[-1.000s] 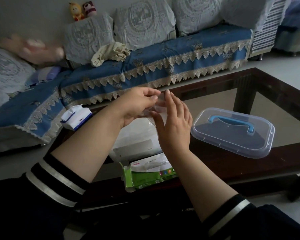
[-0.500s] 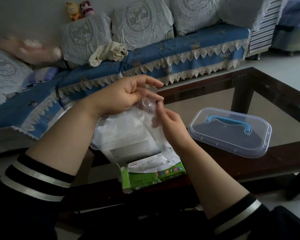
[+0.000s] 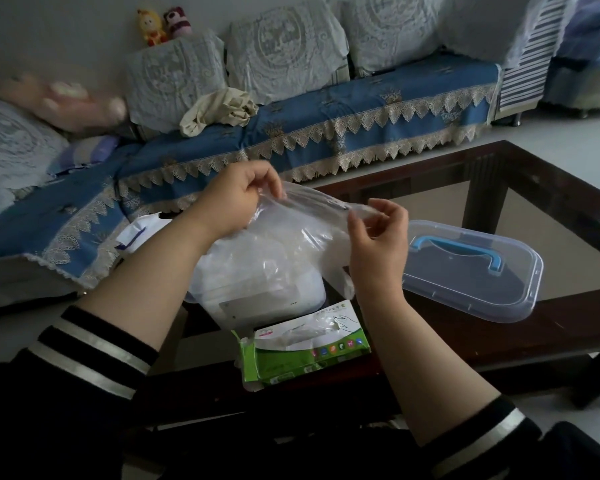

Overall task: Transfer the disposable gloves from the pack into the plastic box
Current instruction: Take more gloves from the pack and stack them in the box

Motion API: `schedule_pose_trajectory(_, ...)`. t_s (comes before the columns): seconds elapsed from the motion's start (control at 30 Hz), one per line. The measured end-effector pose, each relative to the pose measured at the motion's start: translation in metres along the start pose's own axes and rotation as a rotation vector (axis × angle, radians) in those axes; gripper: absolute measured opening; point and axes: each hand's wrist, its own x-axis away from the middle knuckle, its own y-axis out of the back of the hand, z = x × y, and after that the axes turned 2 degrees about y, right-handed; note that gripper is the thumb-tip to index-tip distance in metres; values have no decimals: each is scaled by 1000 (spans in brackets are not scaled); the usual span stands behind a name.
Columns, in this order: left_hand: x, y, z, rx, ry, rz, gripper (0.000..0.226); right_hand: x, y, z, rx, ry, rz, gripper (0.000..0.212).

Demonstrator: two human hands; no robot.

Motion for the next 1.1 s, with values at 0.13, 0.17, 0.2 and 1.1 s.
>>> schedule_pose_trajectory(0.13, -11, -4, 30, -63, 195, -64, 41, -3, 2, -2, 71, 48, -61, 34)
schedule_pose_trajectory(0.17, -13, -5, 37, -80, 240, -71, 38, -3, 2, -2, 81, 55, -58, 34)
schedule_pose_trajectory(0.2, -15, -4, 46, -107, 270, -68, 35, -2, 1, -2, 91, 63, -51, 34)
schedule_pose_trajectory(1.1, 10, 1, 117, -1021, 244, 213, 67, 6, -14, -14, 353, 92, 197, 43)
